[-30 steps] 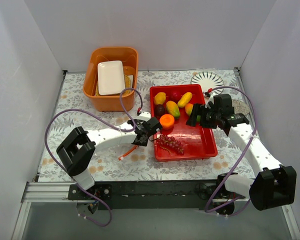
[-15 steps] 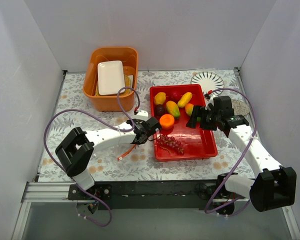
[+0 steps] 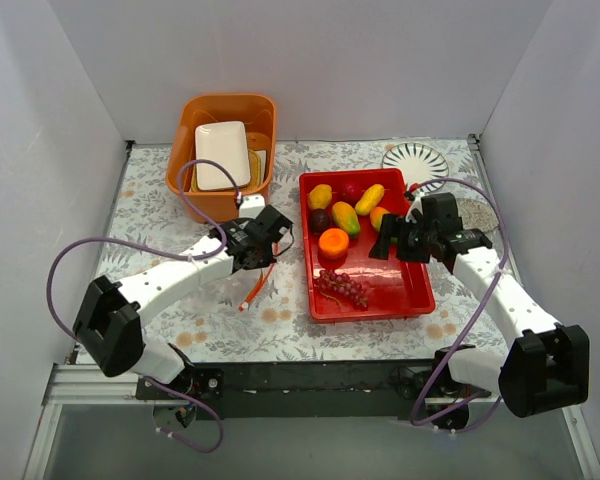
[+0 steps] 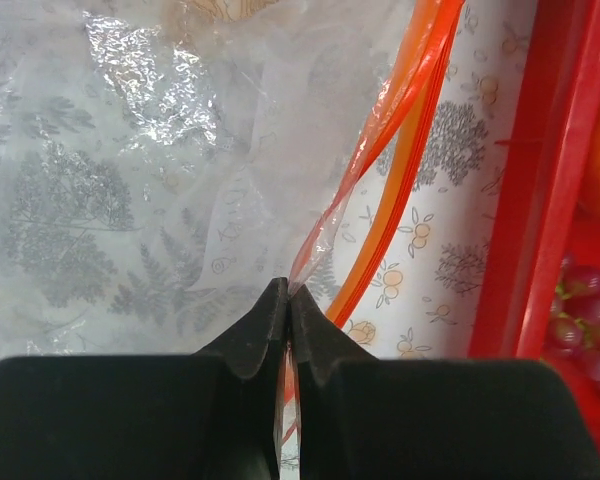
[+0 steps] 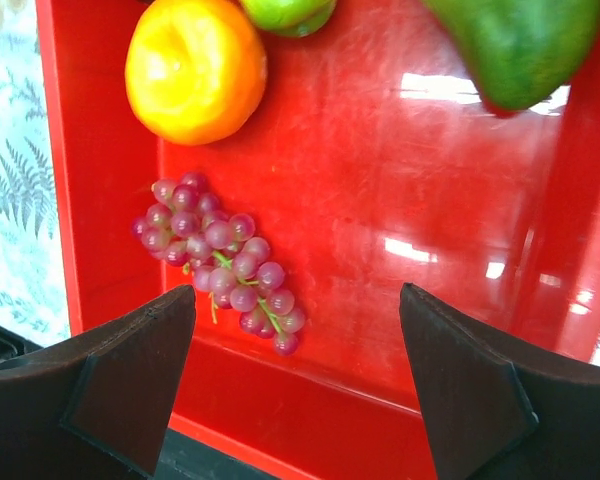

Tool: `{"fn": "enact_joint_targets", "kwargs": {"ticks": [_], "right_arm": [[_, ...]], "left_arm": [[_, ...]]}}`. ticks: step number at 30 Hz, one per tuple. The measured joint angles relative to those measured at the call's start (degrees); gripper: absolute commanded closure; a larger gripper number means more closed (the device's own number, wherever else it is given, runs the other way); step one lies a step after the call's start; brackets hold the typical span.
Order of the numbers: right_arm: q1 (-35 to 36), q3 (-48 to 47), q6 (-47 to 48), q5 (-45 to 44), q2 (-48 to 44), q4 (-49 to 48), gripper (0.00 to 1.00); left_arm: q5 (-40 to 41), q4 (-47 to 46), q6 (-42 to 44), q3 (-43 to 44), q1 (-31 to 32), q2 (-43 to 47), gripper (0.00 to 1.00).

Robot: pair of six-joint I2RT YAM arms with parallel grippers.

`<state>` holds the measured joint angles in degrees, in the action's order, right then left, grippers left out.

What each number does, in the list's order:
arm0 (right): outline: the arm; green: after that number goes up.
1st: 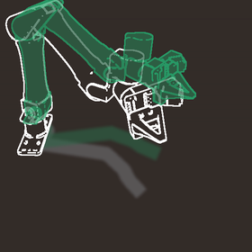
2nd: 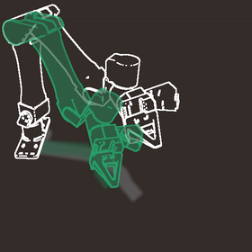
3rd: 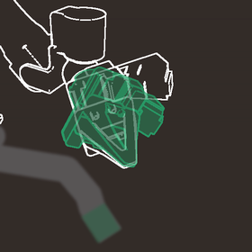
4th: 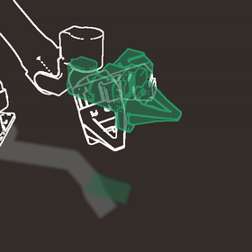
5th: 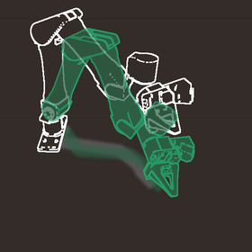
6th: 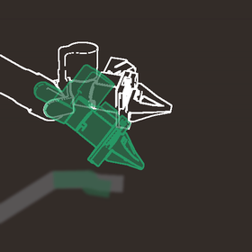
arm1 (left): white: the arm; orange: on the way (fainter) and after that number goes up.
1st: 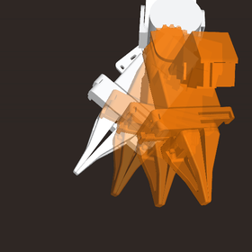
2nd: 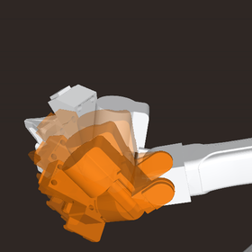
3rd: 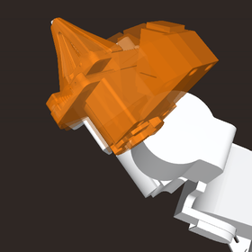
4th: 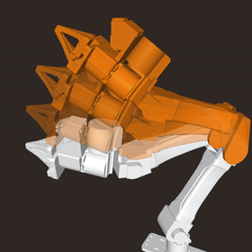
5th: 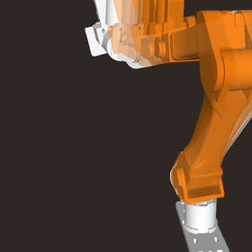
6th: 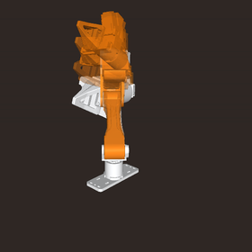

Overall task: Place the food in the zip-top bag and seal the zipper
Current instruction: Pick up the zipper food storage bag at the center of the board, then pick up the fake fruit from the bin.

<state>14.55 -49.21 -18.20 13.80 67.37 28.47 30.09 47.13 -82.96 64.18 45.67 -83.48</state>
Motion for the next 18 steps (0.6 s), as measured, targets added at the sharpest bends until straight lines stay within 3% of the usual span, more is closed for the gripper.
{"fn": "enact_joint_targets", "kwargs": {"ticks": [10,18], "right_arm": [[9.55,-1.38,1.42,-4.39,6.01,2.05,0.10],[10.25,-1.09,4.66,-3.21,5.03,1.81,0.07]], "left_arm": [[-8.55,-4.00,0.37,-2.01,-8.39,6.67,1.00],[-15.43,-5.97,-0.04,-3.58,-12.26,7.37,1.00]]}}
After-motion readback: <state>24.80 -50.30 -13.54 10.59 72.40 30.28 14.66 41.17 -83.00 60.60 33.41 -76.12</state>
